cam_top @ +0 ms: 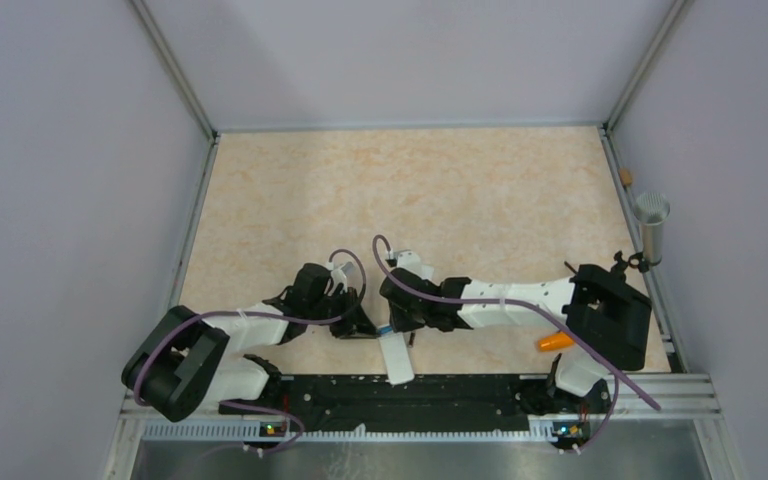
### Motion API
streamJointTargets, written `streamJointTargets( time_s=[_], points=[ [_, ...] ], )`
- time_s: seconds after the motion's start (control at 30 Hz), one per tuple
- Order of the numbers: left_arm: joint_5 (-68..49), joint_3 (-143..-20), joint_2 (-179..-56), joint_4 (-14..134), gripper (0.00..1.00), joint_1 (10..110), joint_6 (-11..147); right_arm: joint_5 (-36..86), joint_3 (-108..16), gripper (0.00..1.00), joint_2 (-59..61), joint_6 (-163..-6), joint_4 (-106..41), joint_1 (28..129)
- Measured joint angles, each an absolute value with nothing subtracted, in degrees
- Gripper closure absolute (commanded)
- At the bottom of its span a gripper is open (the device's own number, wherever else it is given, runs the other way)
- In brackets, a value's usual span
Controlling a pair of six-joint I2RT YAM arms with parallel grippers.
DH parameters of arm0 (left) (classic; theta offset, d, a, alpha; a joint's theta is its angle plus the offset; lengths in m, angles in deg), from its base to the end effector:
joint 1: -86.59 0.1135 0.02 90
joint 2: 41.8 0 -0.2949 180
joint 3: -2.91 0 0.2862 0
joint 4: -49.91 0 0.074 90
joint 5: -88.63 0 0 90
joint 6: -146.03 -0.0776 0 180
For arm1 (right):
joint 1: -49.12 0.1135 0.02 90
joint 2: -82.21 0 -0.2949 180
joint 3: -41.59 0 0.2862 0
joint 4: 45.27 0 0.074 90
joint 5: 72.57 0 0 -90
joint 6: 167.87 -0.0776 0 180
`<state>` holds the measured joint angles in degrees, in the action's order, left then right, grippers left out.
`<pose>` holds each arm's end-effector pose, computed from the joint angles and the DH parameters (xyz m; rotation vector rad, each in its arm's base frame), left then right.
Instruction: Load the batteries into the remote control
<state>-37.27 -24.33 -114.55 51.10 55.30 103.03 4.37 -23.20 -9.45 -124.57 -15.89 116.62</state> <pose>0.1703 -0.1568 0.0914 -0.0244 2.6485 -1.3183 0.1566 0.3323 0.1545 -0.3793 2.5649 0.4989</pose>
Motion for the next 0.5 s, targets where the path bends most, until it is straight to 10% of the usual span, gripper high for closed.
streamJointTargets(
  time_s=[0.5],
  points=[
    [-37.31, -24.33, -114.57, 51.1, 0.86, 55.3, 103.01, 4.35, -23.95, 0.79, -10.15, -124.42, -16.19, 116.62]
  ],
)
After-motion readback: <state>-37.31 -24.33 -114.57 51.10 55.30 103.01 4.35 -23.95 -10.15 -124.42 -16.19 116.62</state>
